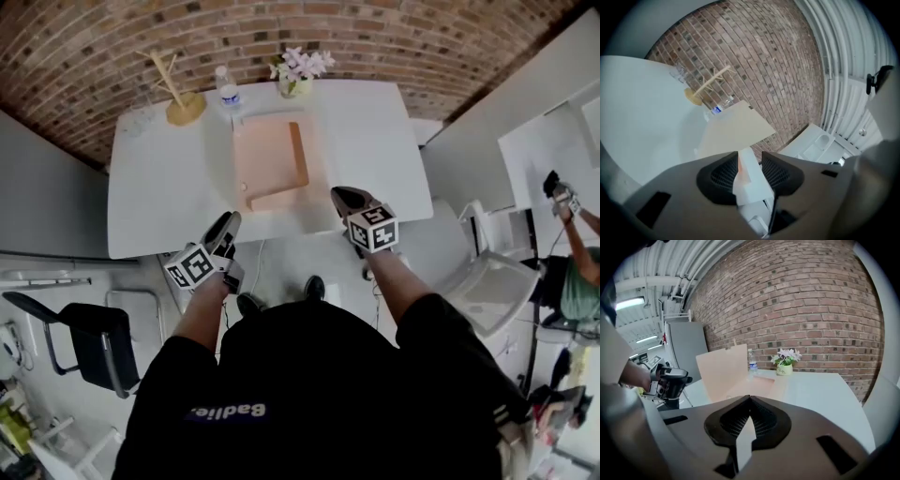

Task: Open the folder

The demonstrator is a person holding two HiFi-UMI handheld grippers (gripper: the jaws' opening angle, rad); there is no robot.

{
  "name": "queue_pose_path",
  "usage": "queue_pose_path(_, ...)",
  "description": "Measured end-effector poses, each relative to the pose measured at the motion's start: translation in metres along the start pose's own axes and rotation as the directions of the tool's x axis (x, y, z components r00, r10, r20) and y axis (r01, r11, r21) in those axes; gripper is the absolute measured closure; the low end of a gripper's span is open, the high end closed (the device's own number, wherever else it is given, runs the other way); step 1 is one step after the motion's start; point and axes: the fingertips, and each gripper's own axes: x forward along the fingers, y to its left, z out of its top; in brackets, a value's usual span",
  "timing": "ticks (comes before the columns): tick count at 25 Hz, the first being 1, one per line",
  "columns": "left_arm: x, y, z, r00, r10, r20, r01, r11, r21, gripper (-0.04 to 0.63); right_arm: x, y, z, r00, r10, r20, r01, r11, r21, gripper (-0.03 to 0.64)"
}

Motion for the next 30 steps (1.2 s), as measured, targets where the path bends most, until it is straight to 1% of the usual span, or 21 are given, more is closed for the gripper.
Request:
queue_pose_path(2, -0.003, -0.025, 0.0, 0.999, -0.043, -0.014, 0.044, 0.997, 0.057, 0.44, -0.011, 0.011, 0.012, 0.999, 0.016, 0.035, -0.016, 1.0, 0.01, 0.589)
queue_pose_path(5, -0.012, -0.061, 0.004, 0.997, -0.065, -0.032, 0.07, 0.983, 0.167, 0.459, -0.026, 0.03, 0.025, 0.995, 0.038, 0.088, -0.042, 0.998, 0.042, 0.589)
queue_pose_path(8, -0.019, -0.091, 0.0, 0.993, -0.112, -0.048, 0.12, 0.959, 0.255, 0.479, -0.042, 0.053, 0.036, 0.989, 0.076, 0.123, -0.082, 0.995, 0.049, 0.589)
queue_pose_path(13, -0.03, -0.139, -0.001, 0.984, -0.15, -0.1, 0.176, 0.919, 0.353, 0.503, -0.063, 0.092, 0.048, 0.977, 0.156, 0.144, -0.162, 0.986, 0.034, 0.589)
queue_pose_path(15, -0.034, -0.153, 0.001, 0.98, -0.165, -0.107, 0.194, 0.904, 0.382, 0.514, -0.072, 0.109, 0.051, 0.971, 0.183, 0.151, -0.189, 0.982, 0.024, 0.589)
queue_pose_path(18, -0.039, -0.171, 0.007, 0.977, -0.189, -0.096, 0.212, 0.883, 0.418, 0.534, -0.085, 0.127, 0.057, 0.963, 0.215, 0.164, -0.22, 0.975, 0.011, 0.589)
queue_pose_path(22, -0.048, -0.19, 0.005, 0.969, -0.223, -0.109, 0.247, 0.839, 0.485, 0.551, -0.101, 0.147, 0.069, 0.947, 0.254, 0.199, -0.26, 0.966, 0.003, 0.589)
queue_pose_path(25, -0.054, -0.203, 0.006, 0.968, -0.225, -0.113, 0.25, 0.809, 0.532, 0.575, -0.11, 0.16, 0.081, 0.935, 0.279, 0.221, -0.285, 0.959, -0.007, 0.589)
queue_pose_path(27, -0.056, -0.208, 0.007, 0.968, -0.228, -0.106, 0.248, 0.795, 0.554, 0.591, -0.114, 0.168, 0.091, 0.925, 0.296, 0.239, -0.301, 0.954, -0.016, 0.589)
queue_pose_path(30, -0.058, -0.215, 0.009, 0.965, -0.242, -0.1, 0.255, 0.781, 0.569, 0.592, -0.121, 0.177, 0.102, 0.913, 0.314, 0.26, -0.317, 0.948, -0.034, 0.589)
